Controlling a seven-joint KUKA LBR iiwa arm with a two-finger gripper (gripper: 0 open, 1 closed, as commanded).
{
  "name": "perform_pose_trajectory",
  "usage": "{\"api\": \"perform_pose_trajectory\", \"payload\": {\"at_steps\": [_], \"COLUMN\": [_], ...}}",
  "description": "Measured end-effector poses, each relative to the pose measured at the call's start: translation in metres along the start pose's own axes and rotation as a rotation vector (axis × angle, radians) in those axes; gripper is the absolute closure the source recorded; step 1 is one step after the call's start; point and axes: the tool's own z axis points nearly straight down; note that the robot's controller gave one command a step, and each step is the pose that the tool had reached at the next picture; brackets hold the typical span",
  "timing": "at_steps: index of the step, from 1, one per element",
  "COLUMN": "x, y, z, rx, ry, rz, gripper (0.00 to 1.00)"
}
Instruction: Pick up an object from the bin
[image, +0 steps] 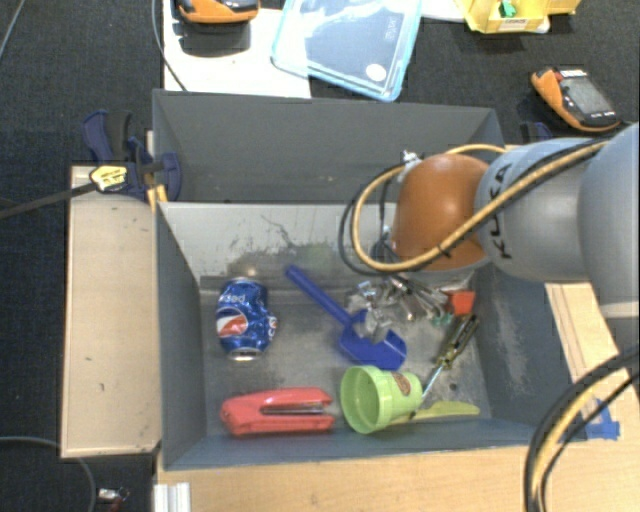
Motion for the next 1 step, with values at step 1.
{"api": "perform_pose_trajectory", "payload": {"at_steps": [1], "x": [0.0002], "y": [0.0], "z": [-0.0146], "rx": [0.0], "ry": [-0.001], "rz": [0.001], "gripper": [1.0]}}
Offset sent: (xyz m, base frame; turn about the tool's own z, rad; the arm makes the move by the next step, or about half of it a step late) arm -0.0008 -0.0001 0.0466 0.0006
